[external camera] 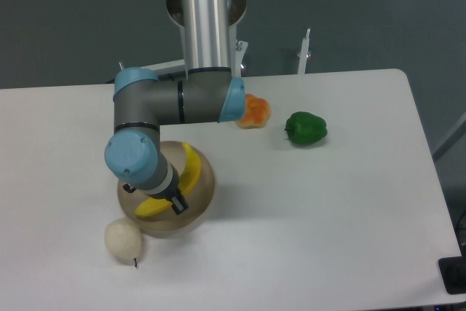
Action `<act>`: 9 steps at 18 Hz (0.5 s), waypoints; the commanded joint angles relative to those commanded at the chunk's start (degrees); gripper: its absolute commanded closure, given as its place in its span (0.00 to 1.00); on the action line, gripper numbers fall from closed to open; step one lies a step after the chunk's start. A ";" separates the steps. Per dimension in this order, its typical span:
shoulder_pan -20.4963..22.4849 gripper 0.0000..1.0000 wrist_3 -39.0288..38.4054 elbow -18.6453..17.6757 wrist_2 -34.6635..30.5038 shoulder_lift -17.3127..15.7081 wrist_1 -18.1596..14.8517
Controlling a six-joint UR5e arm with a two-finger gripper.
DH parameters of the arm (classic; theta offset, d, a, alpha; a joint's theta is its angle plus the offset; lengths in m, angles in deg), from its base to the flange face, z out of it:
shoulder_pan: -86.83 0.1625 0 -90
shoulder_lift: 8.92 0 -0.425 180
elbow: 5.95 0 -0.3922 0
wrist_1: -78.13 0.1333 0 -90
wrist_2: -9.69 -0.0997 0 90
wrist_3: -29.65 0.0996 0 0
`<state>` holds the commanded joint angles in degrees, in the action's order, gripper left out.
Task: Place bananas on a plate
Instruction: 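Set the banana down on the plate and open the gripper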
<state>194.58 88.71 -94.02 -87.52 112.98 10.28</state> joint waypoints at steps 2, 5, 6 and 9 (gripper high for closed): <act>0.00 0.00 -0.52 0.00 0.00 -0.78 0.53; 0.09 0.00 -0.70 0.09 -0.26 -2.63 1.23; 0.09 0.00 -0.70 0.09 -0.35 -3.16 1.49; 2.36 0.00 -0.61 0.70 -0.53 -5.53 1.85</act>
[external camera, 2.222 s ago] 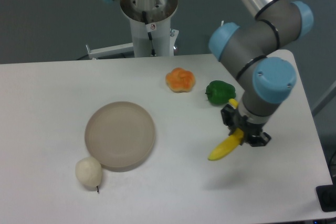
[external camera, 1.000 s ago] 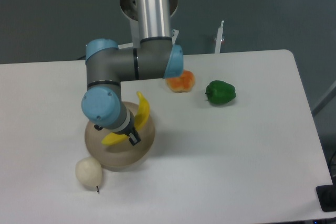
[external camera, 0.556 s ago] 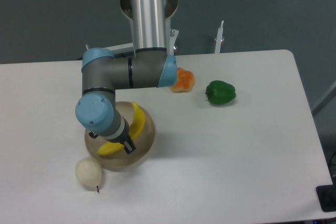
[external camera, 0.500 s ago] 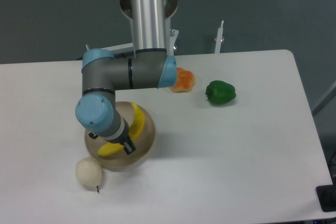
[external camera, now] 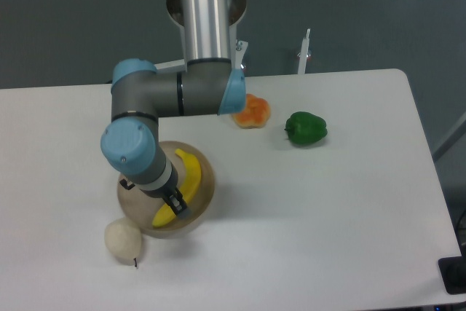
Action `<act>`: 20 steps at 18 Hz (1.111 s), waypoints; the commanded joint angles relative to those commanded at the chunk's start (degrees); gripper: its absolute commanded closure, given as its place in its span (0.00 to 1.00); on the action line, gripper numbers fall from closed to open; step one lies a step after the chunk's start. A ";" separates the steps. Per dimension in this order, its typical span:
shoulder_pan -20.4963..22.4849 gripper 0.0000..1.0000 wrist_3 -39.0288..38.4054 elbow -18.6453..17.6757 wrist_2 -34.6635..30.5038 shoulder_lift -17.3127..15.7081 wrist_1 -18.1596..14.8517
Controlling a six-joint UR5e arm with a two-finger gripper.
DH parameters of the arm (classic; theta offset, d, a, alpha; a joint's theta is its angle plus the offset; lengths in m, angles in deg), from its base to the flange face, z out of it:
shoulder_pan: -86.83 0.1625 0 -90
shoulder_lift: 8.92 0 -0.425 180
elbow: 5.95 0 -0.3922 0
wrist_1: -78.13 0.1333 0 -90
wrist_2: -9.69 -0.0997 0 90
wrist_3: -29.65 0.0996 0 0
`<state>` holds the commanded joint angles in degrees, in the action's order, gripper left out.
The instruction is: Place bananas on a plate
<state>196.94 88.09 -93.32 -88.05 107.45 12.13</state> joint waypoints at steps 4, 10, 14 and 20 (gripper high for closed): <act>7.99 0.00 2.01 0.35 0.35 -2.55 0.00; 19.95 0.00 12.56 4.03 3.51 -0.80 -0.44; 25.84 0.00 16.86 11.06 4.48 3.23 -4.64; 28.05 0.00 21.69 16.79 4.92 10.36 -5.01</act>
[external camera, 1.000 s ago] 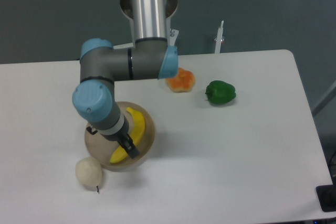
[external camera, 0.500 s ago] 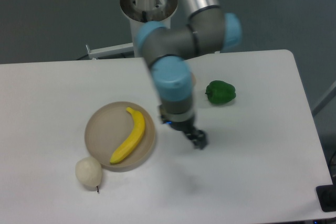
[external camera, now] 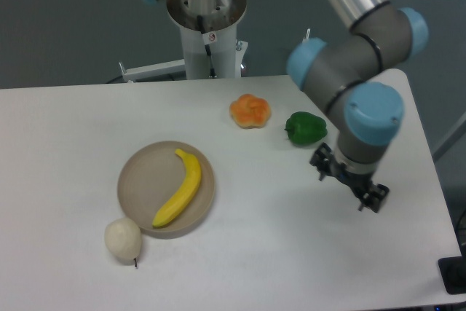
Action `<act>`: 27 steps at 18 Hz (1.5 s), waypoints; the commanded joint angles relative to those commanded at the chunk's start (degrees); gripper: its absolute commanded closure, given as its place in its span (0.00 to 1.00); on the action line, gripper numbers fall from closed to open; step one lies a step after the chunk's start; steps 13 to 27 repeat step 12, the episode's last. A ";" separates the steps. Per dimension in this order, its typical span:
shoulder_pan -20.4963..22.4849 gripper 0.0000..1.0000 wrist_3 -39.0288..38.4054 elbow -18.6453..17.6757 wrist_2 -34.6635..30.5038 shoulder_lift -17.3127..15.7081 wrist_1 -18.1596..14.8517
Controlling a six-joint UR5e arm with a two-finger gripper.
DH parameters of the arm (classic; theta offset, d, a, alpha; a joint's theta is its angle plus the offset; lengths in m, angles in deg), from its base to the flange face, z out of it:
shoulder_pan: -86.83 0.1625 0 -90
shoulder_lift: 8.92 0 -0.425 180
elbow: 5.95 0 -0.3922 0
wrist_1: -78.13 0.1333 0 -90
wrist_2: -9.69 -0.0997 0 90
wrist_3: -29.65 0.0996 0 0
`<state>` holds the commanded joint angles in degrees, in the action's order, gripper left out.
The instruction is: Place bananas on a plate
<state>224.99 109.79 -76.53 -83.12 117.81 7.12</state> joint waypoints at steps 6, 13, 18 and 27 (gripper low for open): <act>0.00 0.00 0.89 0.18 0.09 1.50 1.41; 0.09 0.00 0.89 0.18 1.14 1.59 1.41; 0.09 0.00 0.89 0.18 1.14 1.59 1.41; 0.09 0.00 0.89 0.18 1.14 1.59 1.41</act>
